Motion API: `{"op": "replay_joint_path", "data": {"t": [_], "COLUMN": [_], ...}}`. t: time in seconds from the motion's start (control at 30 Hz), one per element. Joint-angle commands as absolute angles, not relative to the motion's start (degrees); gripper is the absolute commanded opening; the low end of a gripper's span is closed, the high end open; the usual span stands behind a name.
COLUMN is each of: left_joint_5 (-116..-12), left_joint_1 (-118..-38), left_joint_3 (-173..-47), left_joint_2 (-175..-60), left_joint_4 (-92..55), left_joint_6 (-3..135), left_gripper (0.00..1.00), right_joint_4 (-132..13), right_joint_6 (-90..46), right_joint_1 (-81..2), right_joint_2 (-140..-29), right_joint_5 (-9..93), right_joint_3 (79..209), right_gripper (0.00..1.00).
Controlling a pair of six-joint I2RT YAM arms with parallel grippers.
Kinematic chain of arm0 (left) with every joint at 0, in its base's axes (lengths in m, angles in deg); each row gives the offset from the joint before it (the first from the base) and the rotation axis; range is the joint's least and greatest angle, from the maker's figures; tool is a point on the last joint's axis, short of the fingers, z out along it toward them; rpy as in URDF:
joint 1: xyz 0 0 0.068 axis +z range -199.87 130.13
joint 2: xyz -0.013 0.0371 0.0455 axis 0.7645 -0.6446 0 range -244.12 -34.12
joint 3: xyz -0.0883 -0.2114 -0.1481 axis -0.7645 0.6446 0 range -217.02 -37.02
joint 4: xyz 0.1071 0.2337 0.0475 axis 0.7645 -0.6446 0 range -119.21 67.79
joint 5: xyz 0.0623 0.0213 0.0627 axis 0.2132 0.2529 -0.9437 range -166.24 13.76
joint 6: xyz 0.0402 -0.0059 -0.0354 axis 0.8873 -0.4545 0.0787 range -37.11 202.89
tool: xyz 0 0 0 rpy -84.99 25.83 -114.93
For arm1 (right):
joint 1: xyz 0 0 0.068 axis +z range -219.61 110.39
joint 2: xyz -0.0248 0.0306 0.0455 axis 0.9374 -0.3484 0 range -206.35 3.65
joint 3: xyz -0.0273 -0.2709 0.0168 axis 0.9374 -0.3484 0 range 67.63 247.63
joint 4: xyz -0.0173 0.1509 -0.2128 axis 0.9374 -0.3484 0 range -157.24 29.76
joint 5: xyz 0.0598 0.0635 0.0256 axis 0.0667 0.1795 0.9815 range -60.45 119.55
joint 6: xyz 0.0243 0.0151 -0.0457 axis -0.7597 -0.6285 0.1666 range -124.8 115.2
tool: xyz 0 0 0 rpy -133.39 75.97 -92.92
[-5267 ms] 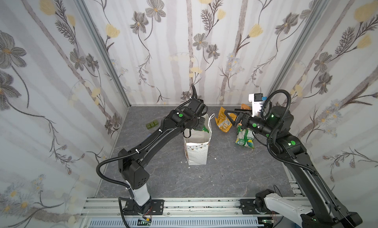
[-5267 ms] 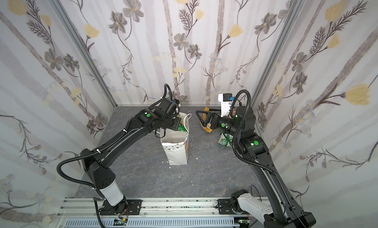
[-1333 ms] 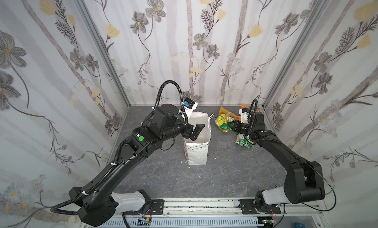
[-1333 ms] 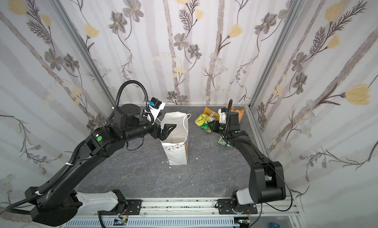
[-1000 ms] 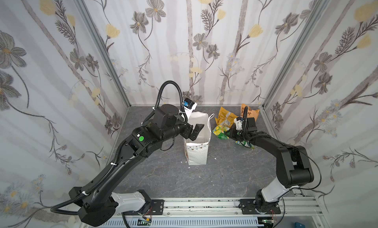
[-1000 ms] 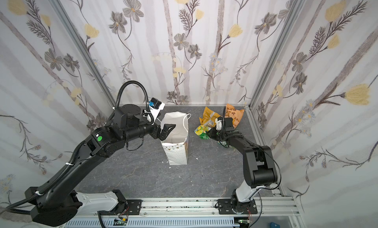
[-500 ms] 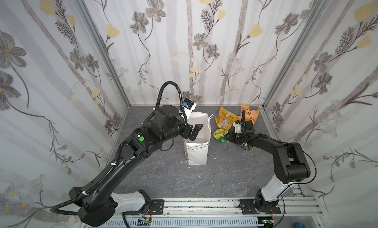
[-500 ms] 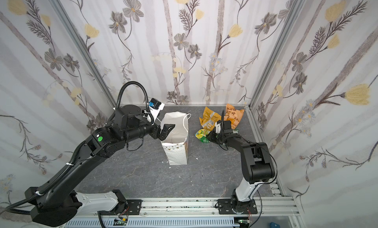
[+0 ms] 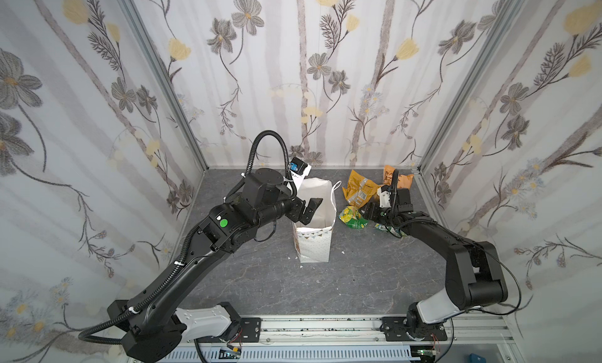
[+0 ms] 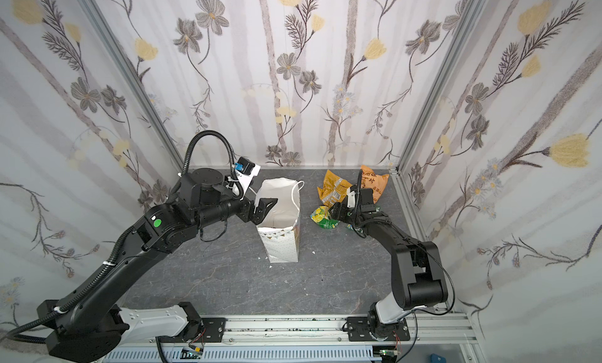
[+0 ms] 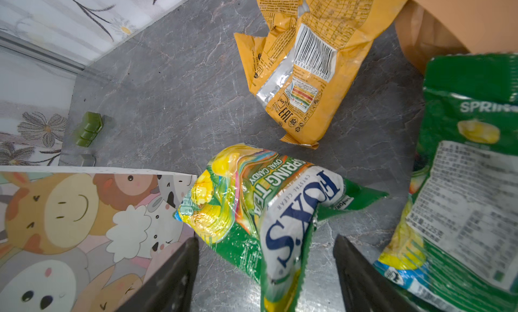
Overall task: Take the snacks out of the paper bag
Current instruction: Place the snack at the top-right of the table.
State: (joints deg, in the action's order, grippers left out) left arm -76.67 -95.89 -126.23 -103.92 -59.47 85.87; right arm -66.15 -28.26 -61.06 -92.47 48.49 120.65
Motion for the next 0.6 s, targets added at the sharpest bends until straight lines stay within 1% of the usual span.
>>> {"op": "replay_joint_path", "data": {"t": [0.0, 0.1, 0.33, 0.53, 0.57], "left_joint_5": [-78.16, -79.16, -83.71, -86.35, -86.19], "left_joint_1": [-95.83, -95.89, -95.8, -94.72, -94.54], "left_joint_3": [-126.4, -126.88, -129.21, -133.69, -134.39], "left_joint_2": [-103.73, -104.07, -107.04, -111.64, -112.32], "left_joint_4": [-58.12, -58.03, -58.89, -62.71, -63.16], "left_joint_6": [85.76, 85.28, 83.74, 82.46, 82.22], "left_gripper": [1.0, 1.0, 1.0, 1.0, 1.0], "right_joint_4": [-67.42, -67.82, -63.61, -62.98, -62.85], "right_joint_6": [-27.56, -28.53, -32.21, -33.26, -33.29], "right_joint_1": [-61.0, -60.95, -60.32, -57.75, -56.97], "right_joint_2": [-89.25, -84.13, -72.52, -66.08, -65.18], "right_joint_5": [46.28, 45.65, 47.16, 49.25, 49.56], "right_joint_3": [122.18, 123.16, 124.59, 128.75, 129.5], "right_gripper": [0.77, 0.77, 0.77, 0.84, 0.87]}}
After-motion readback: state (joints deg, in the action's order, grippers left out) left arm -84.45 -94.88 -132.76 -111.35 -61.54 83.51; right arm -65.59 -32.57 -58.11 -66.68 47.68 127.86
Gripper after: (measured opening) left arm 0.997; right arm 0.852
